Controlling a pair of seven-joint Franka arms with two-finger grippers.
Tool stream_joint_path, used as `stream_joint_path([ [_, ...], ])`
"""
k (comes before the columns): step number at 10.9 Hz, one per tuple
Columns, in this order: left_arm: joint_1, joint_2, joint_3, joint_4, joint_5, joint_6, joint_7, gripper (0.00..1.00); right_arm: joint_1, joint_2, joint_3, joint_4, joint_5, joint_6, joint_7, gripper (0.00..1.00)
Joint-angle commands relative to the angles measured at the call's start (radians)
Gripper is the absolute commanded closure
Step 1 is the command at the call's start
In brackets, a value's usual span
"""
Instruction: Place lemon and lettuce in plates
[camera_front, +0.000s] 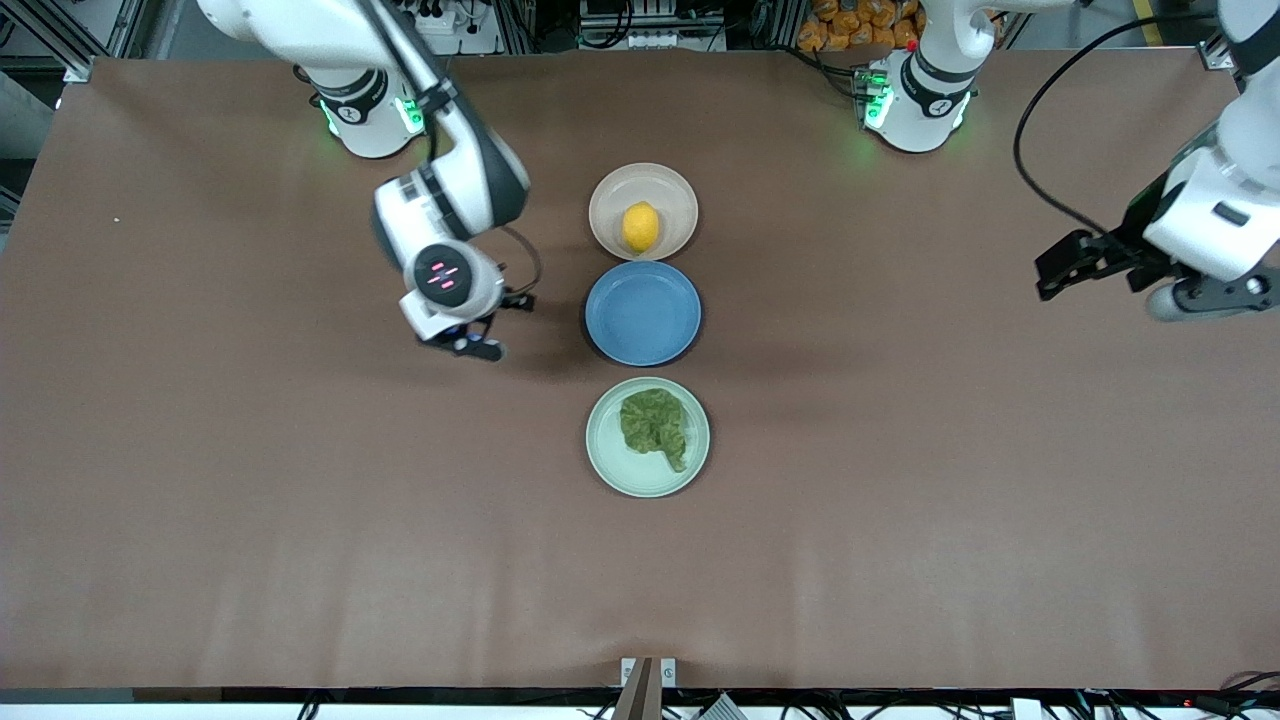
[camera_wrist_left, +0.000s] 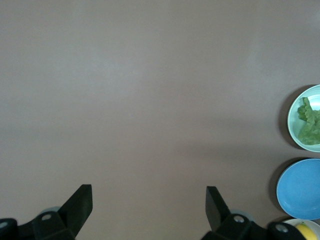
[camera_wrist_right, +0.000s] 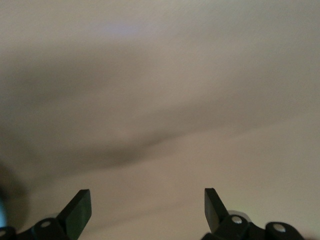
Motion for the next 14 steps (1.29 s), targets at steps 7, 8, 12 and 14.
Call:
stream_joint_path([
  [7,0.205,-0.03,-0.157,-0.012,0.022,-0.024,0.087,0.0,-0.407,0.038,0.014,-0.103,-0.052,0.258,-0.564,0.0],
  [8,0.205,-0.03,-0.157,-0.001,0.022,-0.039,0.087,0.0,-0.441,0.038,0.014,-0.092,-0.059,0.269,-0.592,0.0],
  [12,0.211,-0.031,-0.159,0.054,0.021,-0.105,0.088,0.0,-0.502,0.031,0.013,-0.067,-0.095,0.293,-0.629,0.0],
  [14,0.213,-0.031,-0.159,0.054,0.021,-0.109,0.088,0.0,-0.536,0.028,0.009,-0.072,-0.143,0.318,-0.631,0.0],
])
